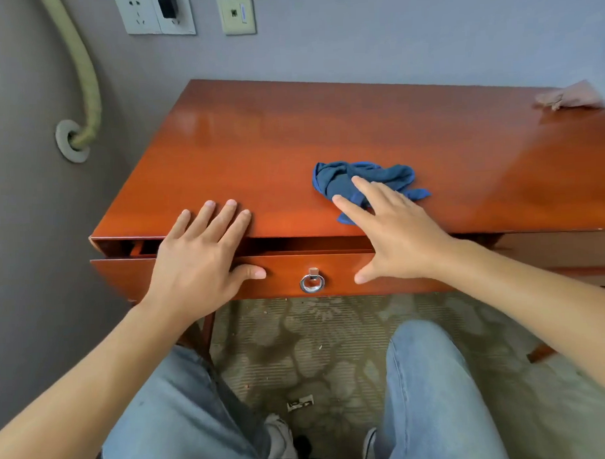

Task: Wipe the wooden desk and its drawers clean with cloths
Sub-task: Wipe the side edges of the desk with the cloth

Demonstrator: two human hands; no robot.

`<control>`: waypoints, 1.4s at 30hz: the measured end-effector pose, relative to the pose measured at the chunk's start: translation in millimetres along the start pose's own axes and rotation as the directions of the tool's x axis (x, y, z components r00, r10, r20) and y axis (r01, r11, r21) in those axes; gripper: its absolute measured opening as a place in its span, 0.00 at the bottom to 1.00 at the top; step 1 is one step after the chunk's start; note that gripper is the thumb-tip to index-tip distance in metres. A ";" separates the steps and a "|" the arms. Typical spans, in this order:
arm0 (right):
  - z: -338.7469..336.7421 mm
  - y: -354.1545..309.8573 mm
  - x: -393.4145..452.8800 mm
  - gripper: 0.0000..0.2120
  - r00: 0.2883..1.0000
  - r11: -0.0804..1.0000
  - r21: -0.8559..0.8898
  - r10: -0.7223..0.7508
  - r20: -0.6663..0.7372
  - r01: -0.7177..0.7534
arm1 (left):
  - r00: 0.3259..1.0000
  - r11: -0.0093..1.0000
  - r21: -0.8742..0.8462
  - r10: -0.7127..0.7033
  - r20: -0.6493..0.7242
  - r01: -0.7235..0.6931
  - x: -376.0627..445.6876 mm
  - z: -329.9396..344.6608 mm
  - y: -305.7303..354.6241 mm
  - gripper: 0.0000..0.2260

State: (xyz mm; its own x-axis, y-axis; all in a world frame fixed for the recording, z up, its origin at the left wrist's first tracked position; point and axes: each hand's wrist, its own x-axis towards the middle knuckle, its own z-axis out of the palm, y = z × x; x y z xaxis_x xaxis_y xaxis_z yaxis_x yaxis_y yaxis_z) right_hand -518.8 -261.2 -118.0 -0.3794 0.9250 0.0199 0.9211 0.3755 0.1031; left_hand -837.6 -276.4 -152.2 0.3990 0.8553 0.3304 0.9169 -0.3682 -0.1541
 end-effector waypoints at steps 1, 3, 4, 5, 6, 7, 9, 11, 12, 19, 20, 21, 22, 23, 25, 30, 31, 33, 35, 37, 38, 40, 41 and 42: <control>-1.1 0.6 -0.2 0.62 1.000 1.000 0.023 -0.003 -0.016 0.003 | 1.000 1.000 0.002 -0.004 -0.015 0.004 1.4 0.7 1.2 0.40; -1.7 -1.2 0.7 0.56 0.997 1.000 0.022 0.019 -0.071 -0.017 | 0.996 0.999 -0.006 -0.039 -0.079 0.038 6.1 3.5 4.6 0.34; -1.1 -2.4 2.2 0.54 0.995 0.999 0.023 0.030 -0.099 -0.028 | 0.991 0.998 -0.015 -0.064 -0.114 0.063 7.2 5.7 7.2 0.30; -2.4 -1.2 5.7 0.51 0.994 0.998 0.059 0.034 -0.105 -0.028 | 0.987 0.997 -0.022 -0.080 -0.142 0.077 8.0 7.8 9.2 0.28; -7.7 1.9 10.9 0.47 0.996 0.988 0.154 0.036 -0.085 -0.023 | 0.982 0.996 -0.030 -0.083 -0.170 0.079 9.1 10.1 10.1 0.28; -15.2 6.8 17.1 0.43 0.997 0.954 0.297 0.057 -0.045 -0.041 | 0.980 0.996 -0.043 -0.079 -0.181 0.072 9.6 10.2 9.9 0.27; -28.4 19.1 32.9 0.39 0.992 0.836 0.539 0.126 -0.005 -0.103 | 0.983 0.995 -0.089 -0.053 -0.178 0.038 11.3 4.0 2.3 0.27; -28.5 22.9 46.9 0.36 0.977 0.848 0.498 0.214 -0.007 -0.183 | 0.984 0.988 -0.151 -0.061 -0.165 0.036 16.0 -8.3 -14.6 0.25; -21.1 21.2 51.1 0.33 0.963 0.889 0.398 0.266 -0.042 -0.228 | 0.987 0.984 -0.173 -0.067 -0.147 0.041 20.2 -13.0 -25.6 0.26; 24.9 -25.2 11.3 0.20 0.815 0.954 0.299 0.199 -0.544 -0.034 | 0.961 0.976 -0.113 -0.155 0.231 0.184 45.9 3.7 -58.1 0.32; 35.1 -23.9 -1.3 0.20 0.771 0.971 0.239 0.143 -0.620 0.012 | 0.954 0.975 -0.108 -0.161 0.254 0.193 47.5 4.4 -56.7 0.32; 48.6 -19.7 -12.5 0.20 0.722 0.988 0.146 0.065 -0.689 0.051 | 0.949 0.974 -0.104 -0.169 0.267 0.203 48.3 3.8 -56.7 0.32; 65.7 -12.4 -22.1 0.19 0.683 0.997 0.049 -0.010 -0.731 0.067 | 0.944 0.972 -0.102 -0.176 0.278 0.211 49.0 3.6 -58.0 0.32; 83.2 -2.7 -31.2 0.18 0.670 0.999 -0.010 -0.040 -0.741 0.048 | 0.939 0.971 -0.099 -0.180 0.292 0.217 48.8 3.1 -58.5 0.32; 115.2 19.9 -47.7 0.20 0.701 0.988 0.103 0.152 -0.696 -0.111 | 0.933 0.970 -0.100 -0.179 0.312 0.220 49.2 5.5 -58.5 0.33; 130.6 54.8 -68.1 0.30 0.224 0.436 0.788 0.900 -0.374 -0.435 | 0.939 0.972 -0.094 -0.180 0.294 0.216 49.9 8.7 -59.3 0.36; 127.3 53.7 -61.9 0.28 0.096 0.315 0.881 0.949 -0.301 -0.353 | 0.939 0.971 -0.097 -0.181 0.292 0.218 50.1 8.7 -58.6 0.36; 130.1 33.2 -42.0 0.27 -0.023 0.207 0.961 0.976 -0.215 -0.186 | 0.939 0.970 -0.096 -0.187 0.289 0.222 50.5 7.9 -58.0 0.36; 143.9 -9.7 -27.8 0.26 0.062 0.288 0.945 0.957 -0.282 -0.157 | 0.939 0.968 -0.099 -0.192 0.287 0.229 50.6 7.6 -57.9 0.36; 165.5 -51.4 -21.3 0.23 0.293 0.526 0.826 0.838 -0.461 -0.203 | 0.938 0.966 -0.109 -0.198 0.284 0.236 50.9 9.0 -57.3 0.35; 172.3 -68.5 -18.5 0.21 0.394 0.624 0.756 0.757 -0.522 -0.198 | 0.937 0.964 -0.114 -0.201 0.284 0.242 51.1 9.5 -58.2 0.35; 175.4 -90.7 -13.8 0.21 0.518 0.767 0.625 0.599 -0.611 -0.150 | 0.937 0.962 -0.127 -0.199 0.286 0.243 50.7 10.0 -61.4 0.36; 172.4 -95.1 -13.1 0.21 0.567 0.824 0.554 0.514 -0.644 -0.117 | 0.938 0.961 -0.135 -0.194 0.286 0.240 50.3 10.8 -62.6 0.36; 167.6 -92.4 -15.0 0.21 0.617 0.887 0.456 0.401 -0.677 -0.076 | 0.938 0.960 -0.141 -0.195 0.286 0.243 49.7 12.3 -64.4 0.37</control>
State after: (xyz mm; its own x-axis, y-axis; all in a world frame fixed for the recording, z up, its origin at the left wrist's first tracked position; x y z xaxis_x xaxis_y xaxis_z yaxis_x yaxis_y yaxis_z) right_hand -583.5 -300.1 -294.6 0.0762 0.6823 0.7271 0.8856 0.2887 -0.3637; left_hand -877.0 -205.7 -137.3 0.1925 0.9785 0.0736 0.9783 -0.1972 0.0637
